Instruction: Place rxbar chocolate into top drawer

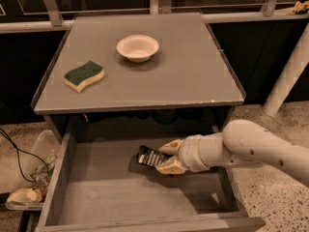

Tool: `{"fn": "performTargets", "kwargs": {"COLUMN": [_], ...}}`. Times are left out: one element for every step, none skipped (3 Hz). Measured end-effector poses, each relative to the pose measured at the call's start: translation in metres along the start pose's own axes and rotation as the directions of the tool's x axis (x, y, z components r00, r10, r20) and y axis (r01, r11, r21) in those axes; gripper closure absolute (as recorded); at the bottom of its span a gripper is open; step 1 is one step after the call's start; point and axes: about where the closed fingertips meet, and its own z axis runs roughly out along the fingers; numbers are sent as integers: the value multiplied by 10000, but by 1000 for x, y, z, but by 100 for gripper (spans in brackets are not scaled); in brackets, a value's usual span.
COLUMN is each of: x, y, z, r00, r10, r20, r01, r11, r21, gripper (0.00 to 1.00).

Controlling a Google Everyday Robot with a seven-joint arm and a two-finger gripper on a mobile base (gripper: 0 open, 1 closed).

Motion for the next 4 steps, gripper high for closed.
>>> {"fn": "performTargets", "kwargs": {"x": [11,21,21,21], "y": [-6,-11,-12,-12], "z": [25,41,43,43], "r00": [9979,9956,9954,9954], "r10": [16,106,100,100], "r20": [-645,-935,-949,-949], "r01": [12,-64,-59,-59], "r11": [9991,9990,9990,9990], "r21": [433,448,433,433], "gripper": [100,100,82,58]}}
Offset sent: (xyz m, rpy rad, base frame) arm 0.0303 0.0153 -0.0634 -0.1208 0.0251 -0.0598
